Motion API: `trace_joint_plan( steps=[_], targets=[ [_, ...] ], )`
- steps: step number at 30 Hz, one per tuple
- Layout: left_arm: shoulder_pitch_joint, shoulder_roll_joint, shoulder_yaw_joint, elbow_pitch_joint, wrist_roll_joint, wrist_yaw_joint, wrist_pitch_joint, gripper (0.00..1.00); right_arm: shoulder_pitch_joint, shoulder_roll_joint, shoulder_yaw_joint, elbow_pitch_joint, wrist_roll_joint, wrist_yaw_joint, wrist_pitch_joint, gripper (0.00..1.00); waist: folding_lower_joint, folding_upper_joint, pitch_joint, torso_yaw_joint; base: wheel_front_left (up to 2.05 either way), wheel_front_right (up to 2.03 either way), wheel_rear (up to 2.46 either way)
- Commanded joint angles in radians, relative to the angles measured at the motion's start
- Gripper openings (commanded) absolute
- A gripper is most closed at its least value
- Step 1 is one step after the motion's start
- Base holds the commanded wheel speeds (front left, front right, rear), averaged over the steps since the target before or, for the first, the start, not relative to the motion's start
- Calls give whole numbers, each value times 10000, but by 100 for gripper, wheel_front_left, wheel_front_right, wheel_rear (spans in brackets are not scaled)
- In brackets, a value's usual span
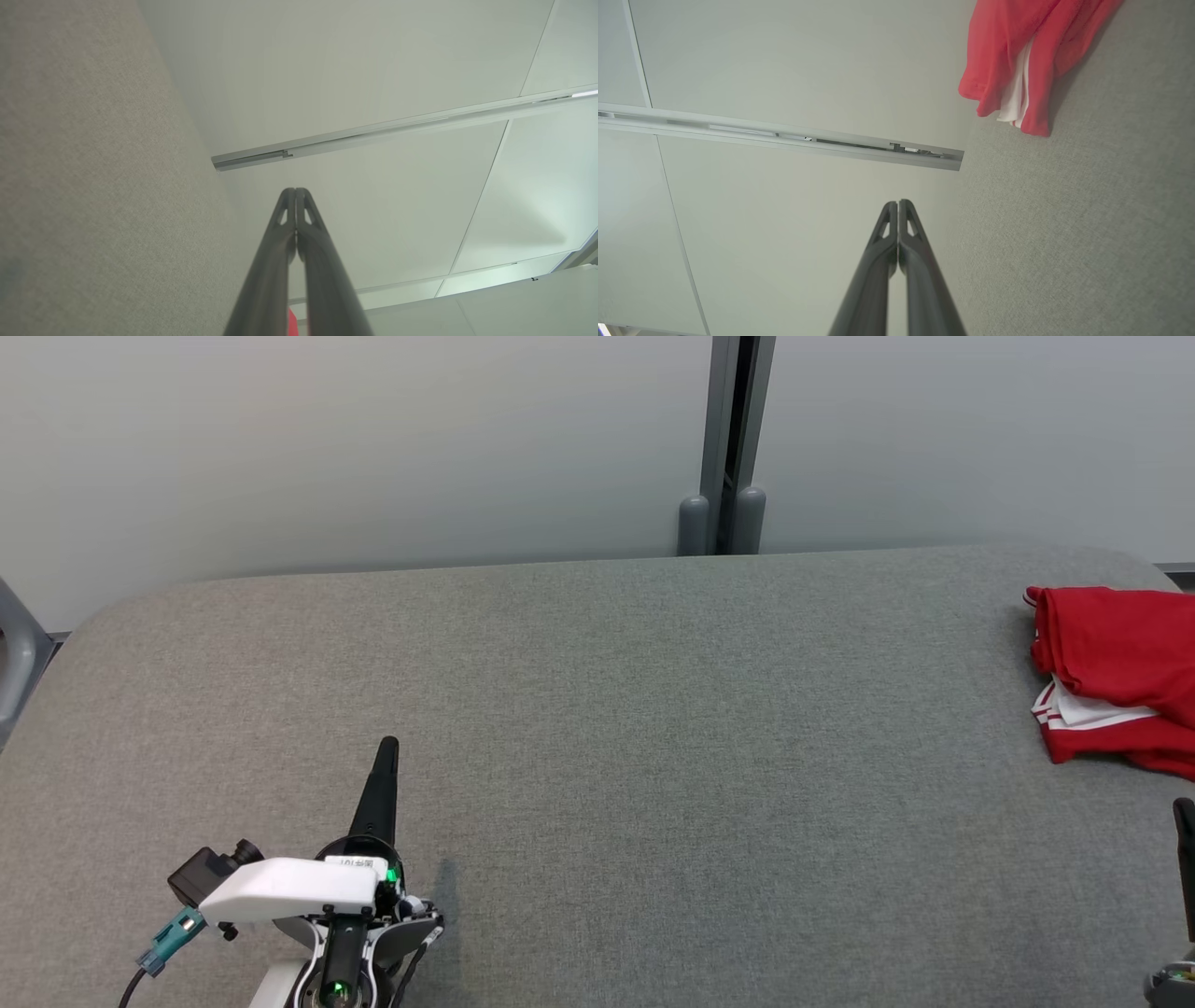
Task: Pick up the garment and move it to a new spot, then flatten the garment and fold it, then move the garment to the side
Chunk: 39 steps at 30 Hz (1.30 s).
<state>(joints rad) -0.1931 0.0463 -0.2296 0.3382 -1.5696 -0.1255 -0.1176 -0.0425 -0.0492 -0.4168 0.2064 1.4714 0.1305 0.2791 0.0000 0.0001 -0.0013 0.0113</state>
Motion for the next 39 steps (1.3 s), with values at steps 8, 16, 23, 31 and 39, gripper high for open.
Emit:
trace_joint_plan(
  steps=[8,16,23,31,39],
  targets=[
    [-290,62,-56,16,-575,-72,108,0,-131,-27,-258,-85,686,4,318,0,0,-1,19,-53,0,0,0],
    [-398,66,-114,36,-1024,-84,157,0,-142,-23,-446,-97,1218,4,537,0,0,-1,38,-106,0,0,0],
    [-412,66,-121,38,-1096,-87,170,0,-137,-22,-465,-95,1283,4,569,0,0,-1,42,-118,0,0,0],
    [-411,66,-121,37,-1096,-87,170,0,-137,-22,-463,-95,1283,4,569,0,0,-1,42,-118,0,0,0],
    [-411,66,-121,36,-1096,-87,170,0,-137,-22,-461,-94,1284,4,568,0,0,-1,42,-118,0,0,0]
  ],
)
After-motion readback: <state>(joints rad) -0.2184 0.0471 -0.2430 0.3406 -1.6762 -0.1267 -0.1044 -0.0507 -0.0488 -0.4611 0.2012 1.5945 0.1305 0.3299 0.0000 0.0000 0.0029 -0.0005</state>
